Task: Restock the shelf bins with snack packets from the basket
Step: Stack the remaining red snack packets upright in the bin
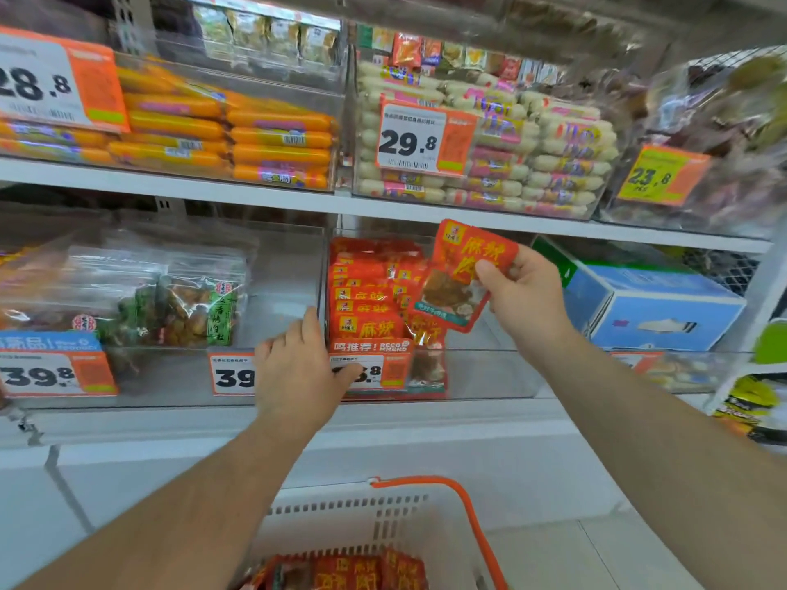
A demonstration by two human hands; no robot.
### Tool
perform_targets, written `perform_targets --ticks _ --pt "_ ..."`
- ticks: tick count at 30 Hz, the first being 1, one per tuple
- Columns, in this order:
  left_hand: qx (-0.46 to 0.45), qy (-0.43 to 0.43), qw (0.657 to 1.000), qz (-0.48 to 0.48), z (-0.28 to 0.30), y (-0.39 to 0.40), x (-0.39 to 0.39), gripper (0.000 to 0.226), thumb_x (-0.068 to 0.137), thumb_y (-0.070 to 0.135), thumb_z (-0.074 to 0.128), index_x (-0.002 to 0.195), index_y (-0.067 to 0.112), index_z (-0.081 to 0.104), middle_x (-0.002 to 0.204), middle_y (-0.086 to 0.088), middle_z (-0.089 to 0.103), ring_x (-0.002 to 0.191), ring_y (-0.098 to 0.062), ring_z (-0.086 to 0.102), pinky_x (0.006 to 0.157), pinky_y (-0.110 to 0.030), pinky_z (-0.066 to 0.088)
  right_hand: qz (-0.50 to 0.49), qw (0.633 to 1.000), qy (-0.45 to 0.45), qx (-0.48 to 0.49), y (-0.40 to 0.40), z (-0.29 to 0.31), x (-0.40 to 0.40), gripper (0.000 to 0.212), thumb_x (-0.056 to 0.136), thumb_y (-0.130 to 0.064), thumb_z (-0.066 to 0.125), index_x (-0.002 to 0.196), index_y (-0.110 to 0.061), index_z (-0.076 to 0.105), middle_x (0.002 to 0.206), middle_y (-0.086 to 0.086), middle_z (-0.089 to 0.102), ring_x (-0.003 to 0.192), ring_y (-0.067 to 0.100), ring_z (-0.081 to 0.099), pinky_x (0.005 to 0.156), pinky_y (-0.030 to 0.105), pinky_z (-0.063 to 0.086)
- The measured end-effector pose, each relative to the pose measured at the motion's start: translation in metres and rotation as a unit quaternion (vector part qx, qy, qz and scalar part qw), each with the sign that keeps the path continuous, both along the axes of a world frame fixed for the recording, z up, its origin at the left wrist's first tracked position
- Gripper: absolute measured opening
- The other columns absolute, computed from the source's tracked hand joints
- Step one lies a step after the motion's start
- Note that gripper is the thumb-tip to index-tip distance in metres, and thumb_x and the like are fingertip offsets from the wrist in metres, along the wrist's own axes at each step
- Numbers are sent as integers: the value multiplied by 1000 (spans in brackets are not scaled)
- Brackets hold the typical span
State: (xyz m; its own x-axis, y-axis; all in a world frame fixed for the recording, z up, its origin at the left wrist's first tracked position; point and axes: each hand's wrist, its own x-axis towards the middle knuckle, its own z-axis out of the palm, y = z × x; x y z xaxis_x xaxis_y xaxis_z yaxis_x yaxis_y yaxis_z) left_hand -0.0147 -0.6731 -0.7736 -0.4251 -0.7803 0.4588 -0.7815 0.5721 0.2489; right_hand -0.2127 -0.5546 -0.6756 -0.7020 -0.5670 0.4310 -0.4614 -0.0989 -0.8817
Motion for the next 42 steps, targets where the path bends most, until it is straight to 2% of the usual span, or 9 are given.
perform_targets --ticks 4,11,15,20,27,31,35,37,42 --pt "-13 12 1000 7 -4 -3 -2 88 77 69 63 140 14 35 125 -3 59 116 -22 58 98 -38 37 20 996 4 92 -23 -14 -19 11 94 -9 62 99 -18 63 86 -1 68 76 10 63 53 15 41" --pt "-24 0 1000 10 -5 -4 -2 91 79 72 58 144 15 28 130 -1 57 119 -20 56 101 -37 36 58 972 11 229 -36 -45 -21 17 96 -8 58 84 -19 63 78 2 66 57 10 61 50 27 48" --pt "-19 8 1000 10 -6 -4 -2 89 78 72 58 142 16 30 128 0 57 118 -20 56 101 -37 37 76 946 55 312 -41 -51 -21 18 96 -15 58 81 -23 63 86 -1 68 83 22 66 75 42 57" --pt "-16 -5 1000 12 -4 -3 -2 91 79 74 55 143 16 26 131 0 55 121 -20 54 104 -38 35 86 932 28 352 -42 -45 -19 9 100 -20 54 102 -21 63 101 1 68 97 23 65 91 43 54" --pt "13 -16 1000 4 1 -1 0 93 80 72 57 146 16 23 136 0 53 125 -20 52 108 -39 34 78 916 9 394 -36 -38 -19 15 93 -16 63 107 -11 62 104 6 68 87 18 63 75 31 51" --pt "51 10 998 -22 8 7 7 103 81 62 64 152 9 12 155 -10 28 142 -25 30 118 -41 17 -71 947 43 311 -21 -35 -18 40 84 -23 74 118 -13 55 108 3 57 98 19 56 83 31 45" --pt "-109 101 980 -135 0 16 29 82 70 37 80 136 5 44 135 -18 47 126 -35 45 110 -46 20 -112 966 178 152 4 -40 15 7 88 -8 66 92 -12 67 76 -3 60 67 5 56 72 24 51" --pt "-105 45 969 -217 -8 27 45 65 74 39 70 131 13 51 127 -8 52 118 -31 53 105 -40 21 -29 966 193 173 12 -57 42 7 83 -7 73 85 -14 72 65 -13 56 58 1 53 66 19 49" --pt "165 -254 917 -260 -28 41 79 49 92 44 54 138 30 42 137 10 47 123 -12 46 112 -38 15 150 904 208 342 18 -125 88 11 92 -14 66 101 -15 73 73 -11 58 66 5 56 71 22 47"
